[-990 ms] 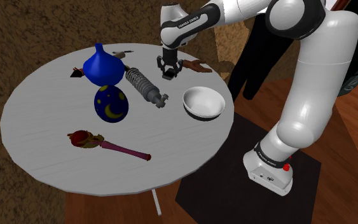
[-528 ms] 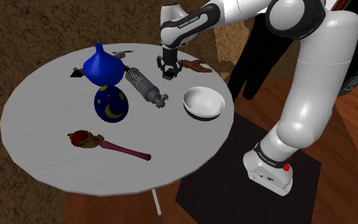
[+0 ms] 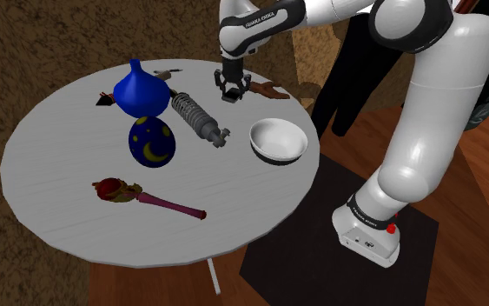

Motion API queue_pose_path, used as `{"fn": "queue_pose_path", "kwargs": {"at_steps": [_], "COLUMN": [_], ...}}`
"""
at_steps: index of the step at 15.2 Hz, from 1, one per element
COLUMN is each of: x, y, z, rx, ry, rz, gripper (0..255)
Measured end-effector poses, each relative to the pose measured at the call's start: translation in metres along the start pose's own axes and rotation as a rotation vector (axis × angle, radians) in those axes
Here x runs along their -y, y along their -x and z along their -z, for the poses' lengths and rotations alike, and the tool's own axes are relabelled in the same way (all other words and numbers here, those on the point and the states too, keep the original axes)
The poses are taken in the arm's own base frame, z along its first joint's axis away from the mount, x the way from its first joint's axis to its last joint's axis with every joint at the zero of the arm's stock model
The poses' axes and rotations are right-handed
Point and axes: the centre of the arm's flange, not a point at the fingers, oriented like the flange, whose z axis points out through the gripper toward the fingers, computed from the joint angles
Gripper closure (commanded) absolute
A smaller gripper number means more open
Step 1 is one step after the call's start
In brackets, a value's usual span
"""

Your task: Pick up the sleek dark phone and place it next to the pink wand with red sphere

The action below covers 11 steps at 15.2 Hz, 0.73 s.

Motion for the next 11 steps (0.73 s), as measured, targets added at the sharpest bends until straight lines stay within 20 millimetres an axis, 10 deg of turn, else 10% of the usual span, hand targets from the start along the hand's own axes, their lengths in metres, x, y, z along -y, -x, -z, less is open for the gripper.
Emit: {"fn": "queue_pose_path", "kwargs": {"at_steps": [11], "x": [-0.004], "y": [-0.004], "z": [0.059], "rx": [0.000], "ry": [0.000], "rz": [0.000], "gripper": [255]}}
